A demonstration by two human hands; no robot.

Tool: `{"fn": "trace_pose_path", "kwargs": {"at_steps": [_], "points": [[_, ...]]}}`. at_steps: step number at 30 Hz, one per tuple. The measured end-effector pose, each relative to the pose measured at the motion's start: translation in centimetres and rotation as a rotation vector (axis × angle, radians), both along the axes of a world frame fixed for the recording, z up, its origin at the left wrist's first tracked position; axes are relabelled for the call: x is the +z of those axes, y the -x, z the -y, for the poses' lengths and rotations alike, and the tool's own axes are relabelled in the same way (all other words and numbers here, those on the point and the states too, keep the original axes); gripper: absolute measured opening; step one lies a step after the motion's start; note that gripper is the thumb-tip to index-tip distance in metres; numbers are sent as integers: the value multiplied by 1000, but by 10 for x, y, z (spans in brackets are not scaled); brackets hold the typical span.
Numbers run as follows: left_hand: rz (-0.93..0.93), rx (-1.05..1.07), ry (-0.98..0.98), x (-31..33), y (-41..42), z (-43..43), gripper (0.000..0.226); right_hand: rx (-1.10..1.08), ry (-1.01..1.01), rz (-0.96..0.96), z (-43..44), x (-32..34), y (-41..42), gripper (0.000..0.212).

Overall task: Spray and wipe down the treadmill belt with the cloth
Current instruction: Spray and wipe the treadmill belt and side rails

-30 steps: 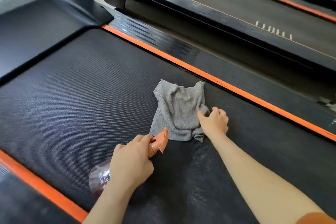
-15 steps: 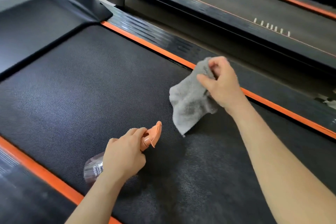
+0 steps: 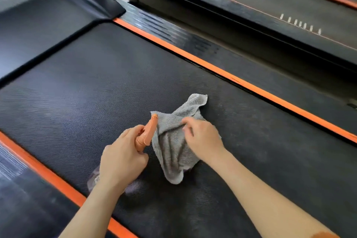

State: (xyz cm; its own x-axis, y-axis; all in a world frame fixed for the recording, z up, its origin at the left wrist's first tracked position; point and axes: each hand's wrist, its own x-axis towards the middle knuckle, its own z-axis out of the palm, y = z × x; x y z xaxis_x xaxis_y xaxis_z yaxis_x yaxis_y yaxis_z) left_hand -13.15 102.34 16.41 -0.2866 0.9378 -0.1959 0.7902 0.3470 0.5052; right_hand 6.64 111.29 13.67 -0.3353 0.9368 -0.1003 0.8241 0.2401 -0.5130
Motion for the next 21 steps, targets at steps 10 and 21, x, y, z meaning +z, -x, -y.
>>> {"fn": "trace_pose_path", "kwargs": {"at_steps": [10,21], "points": [[151,116,-154,10,10,11,72,49,-19,338,31,-67,58,68],[330,349,-390,21,53,-4,73,166,-27,316,22,-72,44,73]]}}
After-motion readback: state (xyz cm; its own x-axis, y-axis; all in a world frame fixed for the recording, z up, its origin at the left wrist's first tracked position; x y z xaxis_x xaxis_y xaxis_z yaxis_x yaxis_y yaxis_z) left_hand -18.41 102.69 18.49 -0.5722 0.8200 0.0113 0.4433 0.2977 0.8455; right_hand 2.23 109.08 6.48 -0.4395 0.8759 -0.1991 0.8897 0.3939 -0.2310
